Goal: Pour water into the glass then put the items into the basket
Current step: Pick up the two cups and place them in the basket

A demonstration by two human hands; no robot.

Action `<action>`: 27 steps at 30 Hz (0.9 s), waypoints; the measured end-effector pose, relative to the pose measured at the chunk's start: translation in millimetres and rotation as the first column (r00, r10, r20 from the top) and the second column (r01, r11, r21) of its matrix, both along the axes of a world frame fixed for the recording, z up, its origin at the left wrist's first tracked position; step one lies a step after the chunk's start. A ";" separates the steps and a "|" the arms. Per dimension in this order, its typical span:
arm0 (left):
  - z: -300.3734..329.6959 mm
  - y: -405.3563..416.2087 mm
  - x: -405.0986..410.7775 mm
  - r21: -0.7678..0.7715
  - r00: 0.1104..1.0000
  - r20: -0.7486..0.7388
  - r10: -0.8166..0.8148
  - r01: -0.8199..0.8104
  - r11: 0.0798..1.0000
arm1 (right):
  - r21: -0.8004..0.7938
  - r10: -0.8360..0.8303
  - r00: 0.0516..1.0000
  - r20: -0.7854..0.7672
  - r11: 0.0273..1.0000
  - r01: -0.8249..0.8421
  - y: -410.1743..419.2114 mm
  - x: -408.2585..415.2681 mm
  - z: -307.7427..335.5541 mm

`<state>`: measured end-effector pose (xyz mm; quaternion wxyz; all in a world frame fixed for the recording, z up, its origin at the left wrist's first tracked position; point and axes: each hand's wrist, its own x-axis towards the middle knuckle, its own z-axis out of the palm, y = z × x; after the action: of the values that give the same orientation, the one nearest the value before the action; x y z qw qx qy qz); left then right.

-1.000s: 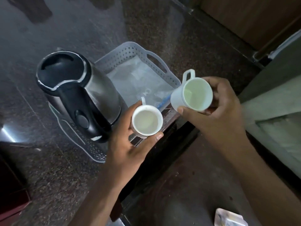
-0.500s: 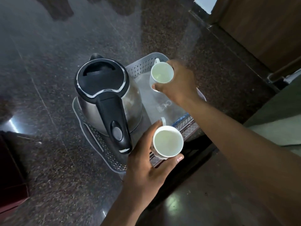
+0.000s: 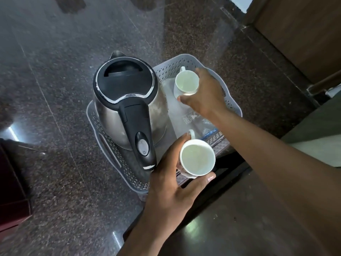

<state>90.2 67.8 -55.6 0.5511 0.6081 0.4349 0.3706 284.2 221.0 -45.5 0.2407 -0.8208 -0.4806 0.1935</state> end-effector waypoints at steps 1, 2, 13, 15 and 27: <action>0.6 0.2 0.3 0.001 1.000 -0.004 0.005 -0.005 1.000 | -0.003 0.009 1.000 -0.004 1.000 -0.009 -5.3 0.3 7.1; 1.3 0.2 0.8 0.002 1.000 -0.006 0.009 -0.009 1.000 | -0.003 0.014 1.000 -0.015 1.000 -0.014 -12.1 0.7 15.4; -2.1 7.1 21.4 0.036 0.996 -0.004 0.087 -0.087 0.996 | 0.038 0.047 0.826 -0.562 0.999 -0.031 -145.1 -14.9 79.2; -5.5 11.1 24.1 0.046 0.995 0.018 0.094 -0.094 0.994 | 0.007 0.077 0.801 -0.593 0.996 -0.090 -159.4 -23.9 74.8; -4.2 27.5 39.4 0.049 0.998 -0.019 0.058 -0.057 0.997 | 0.102 0.045 0.926 -0.374 0.995 -0.007 -151.7 -18.9 65.1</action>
<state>129.7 95.2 -59.7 0.5210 0.6121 0.4488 0.3905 265.4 69.2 19.6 0.3660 -0.7491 -0.4455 0.3263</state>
